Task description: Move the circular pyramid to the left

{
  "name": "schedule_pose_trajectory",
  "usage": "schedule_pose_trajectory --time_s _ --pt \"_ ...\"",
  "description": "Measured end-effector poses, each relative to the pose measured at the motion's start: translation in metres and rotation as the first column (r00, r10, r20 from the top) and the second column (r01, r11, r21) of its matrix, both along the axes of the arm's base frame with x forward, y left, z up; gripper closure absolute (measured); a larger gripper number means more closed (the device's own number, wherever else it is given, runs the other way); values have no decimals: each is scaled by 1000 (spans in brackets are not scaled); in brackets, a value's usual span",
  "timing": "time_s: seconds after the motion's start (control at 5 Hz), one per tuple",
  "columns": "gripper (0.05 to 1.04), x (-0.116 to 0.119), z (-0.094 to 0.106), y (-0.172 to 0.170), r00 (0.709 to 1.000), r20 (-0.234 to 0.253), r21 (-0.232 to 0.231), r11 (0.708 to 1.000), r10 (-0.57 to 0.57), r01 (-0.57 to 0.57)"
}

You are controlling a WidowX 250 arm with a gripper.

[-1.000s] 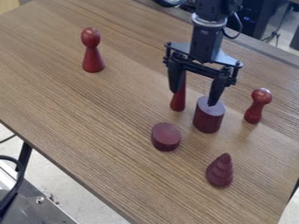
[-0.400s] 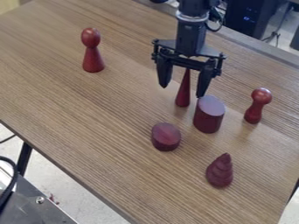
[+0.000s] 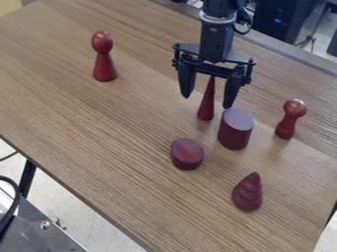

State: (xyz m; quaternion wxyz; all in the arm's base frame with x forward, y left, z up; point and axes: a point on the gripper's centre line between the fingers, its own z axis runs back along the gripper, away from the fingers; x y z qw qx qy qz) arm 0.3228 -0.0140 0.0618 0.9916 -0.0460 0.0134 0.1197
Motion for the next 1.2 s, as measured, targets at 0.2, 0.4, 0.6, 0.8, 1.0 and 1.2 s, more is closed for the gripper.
schedule_pose_trajectory --time_s 0.2,0.4,0.6,0.8,1.0,1.2 --pt "426 7 6 -2 1000 26 -17 1000 -2 3" --pt "726 11 6 -3 999 50 -27 1000 2 0" --pt "924 11 7 1 999 52 -26 1000 9 -8" --pt "971 11 6 4 999 50 -26 1000 9 -8" --pt "972 -6 10 14 999 41 -20 999 33 -32" --pt "972 -31 54 39 981 155 -12 994 112 -112"
